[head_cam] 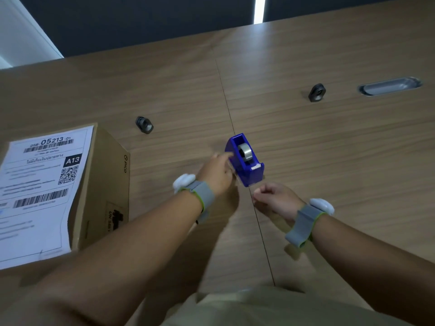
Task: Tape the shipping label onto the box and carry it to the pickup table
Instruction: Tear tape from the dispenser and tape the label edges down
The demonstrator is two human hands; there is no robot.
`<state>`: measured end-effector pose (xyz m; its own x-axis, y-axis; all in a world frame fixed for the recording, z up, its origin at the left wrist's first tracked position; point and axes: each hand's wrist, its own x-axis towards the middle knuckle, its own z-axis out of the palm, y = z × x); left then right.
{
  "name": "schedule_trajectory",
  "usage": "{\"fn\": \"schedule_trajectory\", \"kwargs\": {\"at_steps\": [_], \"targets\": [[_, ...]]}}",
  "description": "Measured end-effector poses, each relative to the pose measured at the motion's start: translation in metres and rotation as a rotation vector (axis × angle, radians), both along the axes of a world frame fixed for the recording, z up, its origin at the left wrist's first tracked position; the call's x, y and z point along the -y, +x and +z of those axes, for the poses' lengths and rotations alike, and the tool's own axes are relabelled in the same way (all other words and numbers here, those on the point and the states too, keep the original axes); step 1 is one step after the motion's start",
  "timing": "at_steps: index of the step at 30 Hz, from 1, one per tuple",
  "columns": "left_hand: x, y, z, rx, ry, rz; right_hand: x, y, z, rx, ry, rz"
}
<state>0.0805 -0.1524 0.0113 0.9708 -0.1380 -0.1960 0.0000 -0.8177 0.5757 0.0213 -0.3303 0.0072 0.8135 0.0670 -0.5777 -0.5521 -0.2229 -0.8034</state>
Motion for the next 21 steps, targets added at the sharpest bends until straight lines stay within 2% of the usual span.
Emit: {"fn": "schedule_trajectory", "kwargs": {"at_steps": [5, 7, 13, 21], "targets": [[-0.023, -0.057, 0.022, -0.558, -0.541, 0.348, -0.027, -0.018, 0.018, 0.039, 0.043, 0.111], [-0.027, -0.068, 0.021, -0.612, -0.601, 0.372, -0.034, -0.021, 0.022, 0.084, 0.014, 0.178], [-0.059, -0.091, 0.027, -0.412, -0.607, 0.416, -0.070, -0.033, 0.044, 0.140, -0.085, 0.357], [-0.111, -0.129, 0.057, -0.215, -0.618, 0.507, -0.127, -0.049, 0.064, 0.081, -0.110, 0.377]]}}
